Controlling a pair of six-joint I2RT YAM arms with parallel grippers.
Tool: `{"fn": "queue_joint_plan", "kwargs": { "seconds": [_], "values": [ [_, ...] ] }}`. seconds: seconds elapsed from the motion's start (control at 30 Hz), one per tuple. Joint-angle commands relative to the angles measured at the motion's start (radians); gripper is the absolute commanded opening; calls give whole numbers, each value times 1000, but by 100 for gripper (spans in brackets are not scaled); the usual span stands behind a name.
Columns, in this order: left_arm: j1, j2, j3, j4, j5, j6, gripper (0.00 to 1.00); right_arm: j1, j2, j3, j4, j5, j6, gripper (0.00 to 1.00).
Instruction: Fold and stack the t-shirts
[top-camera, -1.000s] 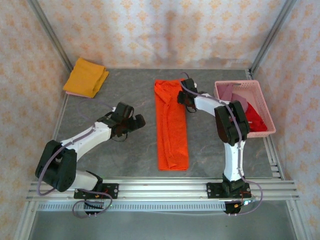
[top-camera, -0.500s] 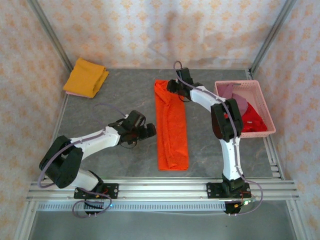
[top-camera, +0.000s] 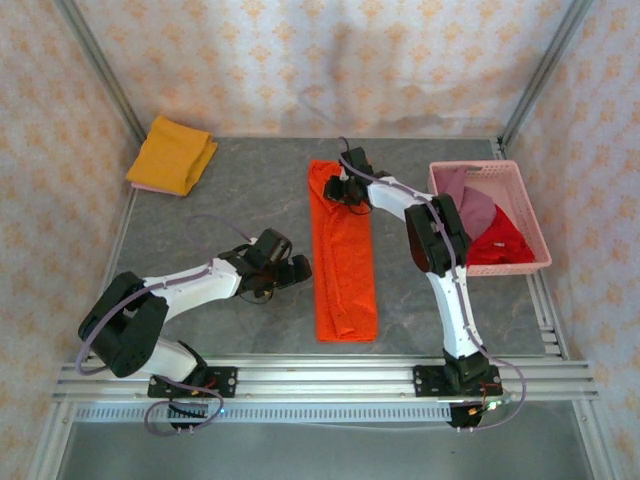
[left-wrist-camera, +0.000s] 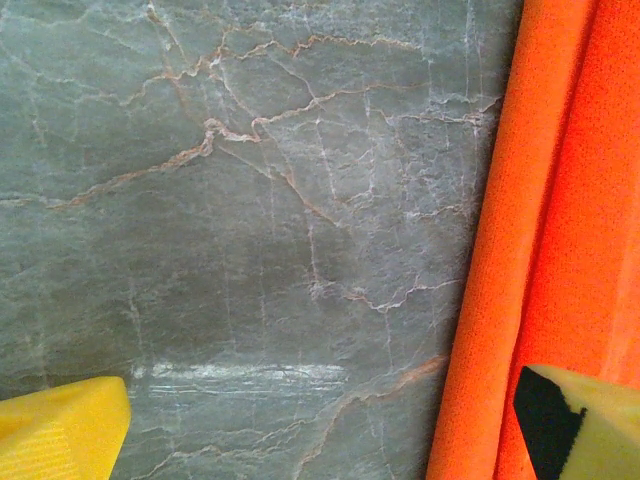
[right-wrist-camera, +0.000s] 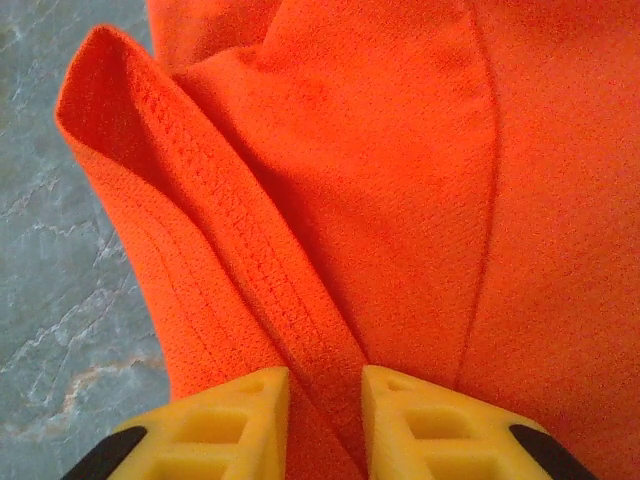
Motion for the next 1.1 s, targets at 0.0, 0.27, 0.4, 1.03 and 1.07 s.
{"fn": "queue_joint_plan", "kwargs": {
  "seconds": [0.0, 0.27, 0.4, 1.03, 1.07],
  "values": [
    [-2, -13, 13, -3, -22, 2, 100, 17, -77, -30, -10, 32, -16, 33],
    [-2, -39, -2, -12, -13, 1, 100, -1, -235, -151, 33, 160, -41, 52],
    [-10, -54, -12, -24, 28, 2, 100, -5, -359, -295, 76, 179, -44, 61],
    [-206, 46, -7, 60, 210, -91, 65, 31, -961, -1132, 26, 91, 78, 53],
    [-209, 60, -3, 73, 214, -94, 62, 31, -962, -1141, 33, 88, 84, 51]
  ]
}}
